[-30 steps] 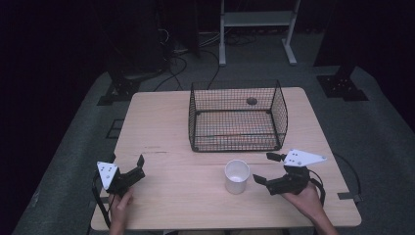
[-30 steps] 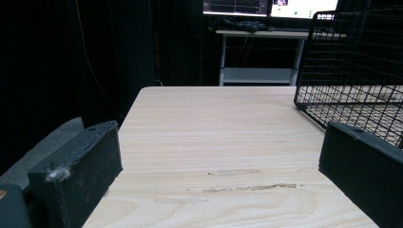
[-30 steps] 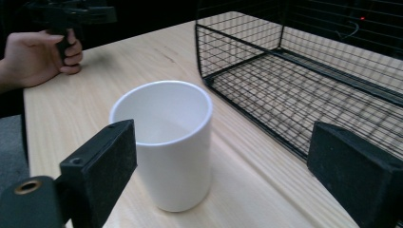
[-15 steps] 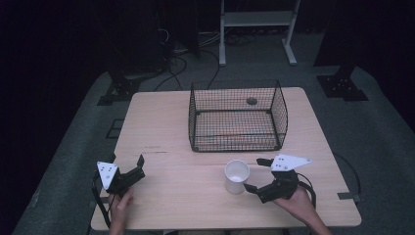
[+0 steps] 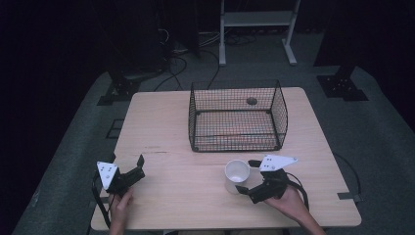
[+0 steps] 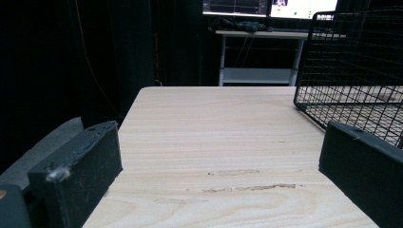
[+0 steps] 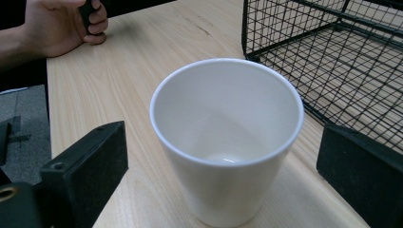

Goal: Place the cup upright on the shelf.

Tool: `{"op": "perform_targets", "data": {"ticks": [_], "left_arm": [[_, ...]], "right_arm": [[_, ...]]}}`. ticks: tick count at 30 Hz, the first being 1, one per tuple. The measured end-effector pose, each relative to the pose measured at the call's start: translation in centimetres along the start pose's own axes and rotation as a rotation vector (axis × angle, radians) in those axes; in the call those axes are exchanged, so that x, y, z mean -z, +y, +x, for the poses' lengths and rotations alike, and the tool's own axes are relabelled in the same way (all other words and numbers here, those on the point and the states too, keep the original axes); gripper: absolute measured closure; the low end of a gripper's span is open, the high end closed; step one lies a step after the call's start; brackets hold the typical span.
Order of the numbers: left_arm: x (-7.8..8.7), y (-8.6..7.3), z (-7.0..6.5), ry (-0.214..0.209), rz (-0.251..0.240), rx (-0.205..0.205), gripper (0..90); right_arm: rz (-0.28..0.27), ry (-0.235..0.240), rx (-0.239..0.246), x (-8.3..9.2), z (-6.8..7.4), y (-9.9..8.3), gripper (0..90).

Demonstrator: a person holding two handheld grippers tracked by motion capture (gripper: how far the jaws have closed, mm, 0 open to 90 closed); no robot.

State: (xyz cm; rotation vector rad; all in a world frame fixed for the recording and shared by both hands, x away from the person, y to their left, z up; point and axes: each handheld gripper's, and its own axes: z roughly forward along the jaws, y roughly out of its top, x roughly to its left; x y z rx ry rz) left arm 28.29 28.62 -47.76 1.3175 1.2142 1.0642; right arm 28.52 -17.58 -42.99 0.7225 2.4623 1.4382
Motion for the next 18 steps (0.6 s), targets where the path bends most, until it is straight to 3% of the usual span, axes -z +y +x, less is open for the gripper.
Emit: {"op": "perform_targets", "data": {"ticks": [13, 16, 18], "left_arm": [[0.0, 0.0, 0.0, -0.001, -0.001, 0.003, 0.0], [0.0, 0.0, 0.0, -0.001, -0.001, 0.004, 0.0], [0.0, 0.0, 0.0, -0.001, -0.001, 0.005, 0.0]], "right_arm": [[0.036, 0.015, 0.008, -2.6, 0.0, 0.2, 3.4], [0.040, 0.009, 0.020, -3.1, -0.1, 0.3, 6.1], [0.038, 0.012, 0.027, -3.2, -0.2, 0.3, 15.5]]}}
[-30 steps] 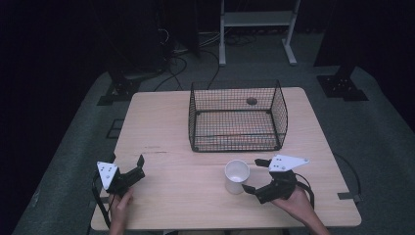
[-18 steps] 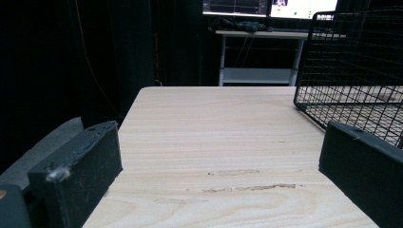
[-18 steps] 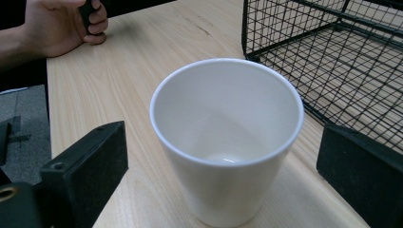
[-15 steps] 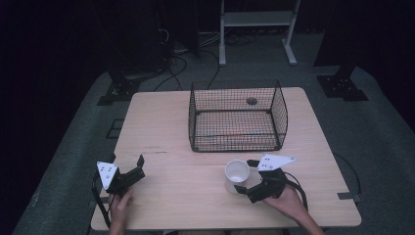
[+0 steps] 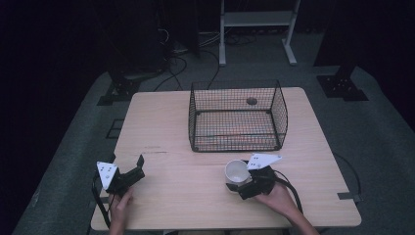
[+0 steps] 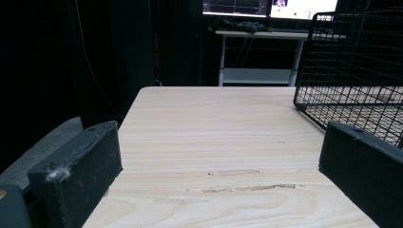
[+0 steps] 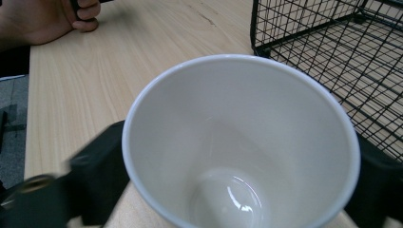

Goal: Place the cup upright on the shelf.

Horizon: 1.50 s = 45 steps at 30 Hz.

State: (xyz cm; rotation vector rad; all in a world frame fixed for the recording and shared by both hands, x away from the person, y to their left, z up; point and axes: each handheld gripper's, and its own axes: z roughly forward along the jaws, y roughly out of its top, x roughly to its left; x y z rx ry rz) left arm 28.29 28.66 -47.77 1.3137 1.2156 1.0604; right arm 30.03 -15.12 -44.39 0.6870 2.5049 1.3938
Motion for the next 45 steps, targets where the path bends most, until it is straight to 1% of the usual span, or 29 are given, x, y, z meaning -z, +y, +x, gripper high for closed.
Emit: {"op": "perform_targets", "data": {"ticks": [1, 2, 3, 6, 10, 18, 22, 24, 29, 45], "left_arm": [[0.0, 0.0, 0.0, 0.000, 0.000, 0.000, 0.0], [0.0, 0.0, 0.0, 0.000, 0.000, 0.001, 0.0], [0.0, 0.0, 0.0, 0.000, 0.000, 0.001, 0.0], [0.0, 0.0, 0.0, 0.000, 0.000, 0.001, 0.0], [0.0, 0.0, 0.0, 0.000, 0.000, 0.001, 0.0], [0.0, 0.0, 0.0, 0.000, 0.001, 0.001, 0.0], [0.0, 0.0, 0.0, 0.000, 0.000, 0.001, 0.0], [0.0, 0.0, 0.0, 0.000, 0.000, 0.001, 0.0], [0.0, 0.0, 0.0, -0.001, 0.000, 0.002, 0.0], [0.0, 0.0, 0.0, -0.001, 0.001, 0.003, 0.0]], "right_arm": [[-0.006, -0.003, 0.002, 0.0, 0.0, 0.0, 15.9], [-0.010, 0.000, 0.003, 0.1, -0.1, 0.0, 18.1], [-0.010, 0.004, 0.006, 0.1, -0.1, 0.1, 18.2], [0.001, 0.014, 0.006, 0.2, -0.2, 0.2, 18.5], [0.004, 0.041, -0.015, 0.4, -0.6, 0.7, 18.7], [0.004, 0.081, -0.019, 0.8, -1.4, 2.2, 18.8], [-0.010, 0.103, -0.032, 1.1, -2.0, 3.0, 18.8], [-0.017, 0.106, -0.035, 1.3, -2.3, 3.5, 18.9], [-0.025, 0.138, -0.047, 1.5, -2.9, 4.5, 18.8], [-0.044, 0.166, -0.042, 2.4, -4.3, 7.5, 18.9]]}}
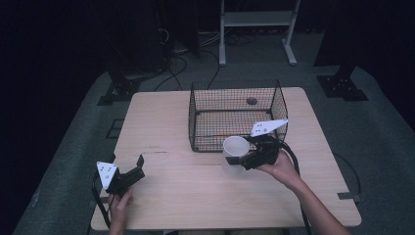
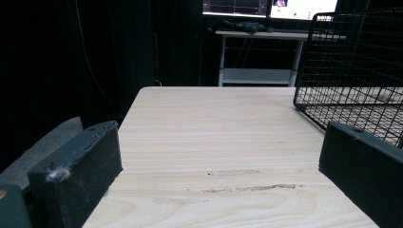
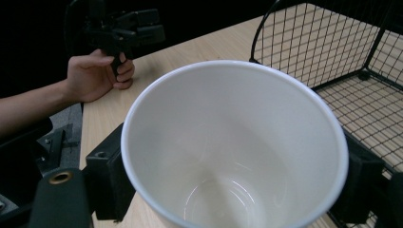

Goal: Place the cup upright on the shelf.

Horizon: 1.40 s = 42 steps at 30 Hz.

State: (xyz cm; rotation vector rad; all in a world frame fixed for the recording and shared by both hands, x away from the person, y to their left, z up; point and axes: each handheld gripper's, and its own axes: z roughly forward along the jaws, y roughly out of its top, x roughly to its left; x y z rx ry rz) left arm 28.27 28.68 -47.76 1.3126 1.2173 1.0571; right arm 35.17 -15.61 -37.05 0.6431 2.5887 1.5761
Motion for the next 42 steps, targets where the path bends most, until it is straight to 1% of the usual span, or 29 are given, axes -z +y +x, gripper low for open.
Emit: {"op": "perform_targets", "data": {"ticks": [5, 14, 15, 22, 28, 33, 35, 42], "left_arm": [[0.0, 0.0, 0.0, 0.000, -0.002, 0.002, 0.0], [0.0, 0.0, 0.0, 0.000, -0.002, 0.003, 0.0], [0.0, 0.0, 0.0, 0.000, -0.002, 0.003, 0.0], [0.0, 0.0, 0.0, -0.001, -0.002, 0.005, 0.0], [0.0, 0.0, 0.0, 0.000, -0.002, 0.005, 0.0], [0.0, 0.0, 0.1, 0.000, -0.003, 0.007, 0.0], [0.0, 0.0, 0.1, 0.000, -0.003, 0.007, 0.0], [0.0, 0.0, 0.1, 0.000, -0.001, 0.006, 0.0]], "right_arm": [[-0.006, 0.010, 0.001, 0.1, -0.3, 1.1, 18.8], [-0.016, 0.011, 0.003, 0.1, -1.0, 2.9, 18.9], [-0.019, 0.010, 0.007, 0.1, -1.0, 3.0, 18.8], [-0.012, 0.014, -0.004, 0.1, -1.5, 3.7, 18.8], [-0.015, 0.003, -0.005, 0.1, -2.1, 4.4, 18.9], [-0.023, 0.003, -0.008, 0.1, -2.6, 5.0, 18.9], [-0.019, 0.005, -0.016, 0.0, -2.8, 5.2, 18.9], [-0.020, -0.002, -0.007, -0.1, -3.2, 6.0, 18.9]]}}
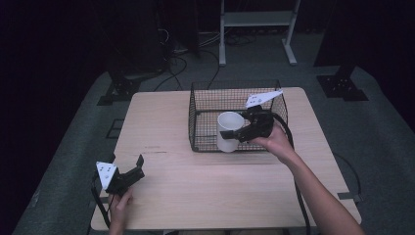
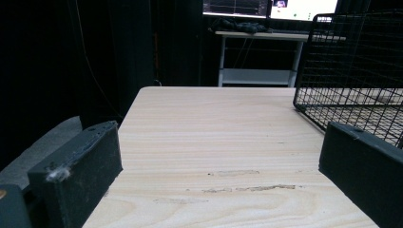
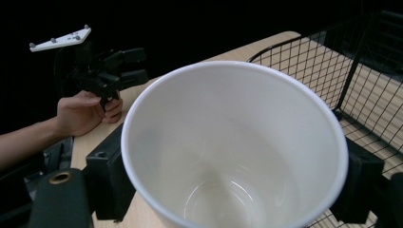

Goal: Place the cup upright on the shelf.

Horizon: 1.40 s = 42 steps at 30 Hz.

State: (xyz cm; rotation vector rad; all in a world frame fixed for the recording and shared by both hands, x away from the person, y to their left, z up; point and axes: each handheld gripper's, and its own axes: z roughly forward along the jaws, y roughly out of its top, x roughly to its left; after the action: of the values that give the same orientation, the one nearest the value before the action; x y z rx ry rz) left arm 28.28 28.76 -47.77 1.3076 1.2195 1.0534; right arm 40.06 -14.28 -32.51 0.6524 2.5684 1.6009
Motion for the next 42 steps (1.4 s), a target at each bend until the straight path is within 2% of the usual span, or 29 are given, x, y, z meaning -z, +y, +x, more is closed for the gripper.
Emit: {"op": "perform_targets", "data": {"ticks": [23, 42], "left_arm": [[0.0, 0.0, 0.0, -0.001, -0.001, 0.001, 0.0], [0.0, 0.0, 0.0, -0.001, -0.002, 0.002, 0.0]], "right_arm": [[0.017, -0.018, 0.014, -0.7, -1.8, 3.2, 18.9], [0.021, -0.037, 0.005, -1.3, -4.5, 5.2, 18.9]]}}
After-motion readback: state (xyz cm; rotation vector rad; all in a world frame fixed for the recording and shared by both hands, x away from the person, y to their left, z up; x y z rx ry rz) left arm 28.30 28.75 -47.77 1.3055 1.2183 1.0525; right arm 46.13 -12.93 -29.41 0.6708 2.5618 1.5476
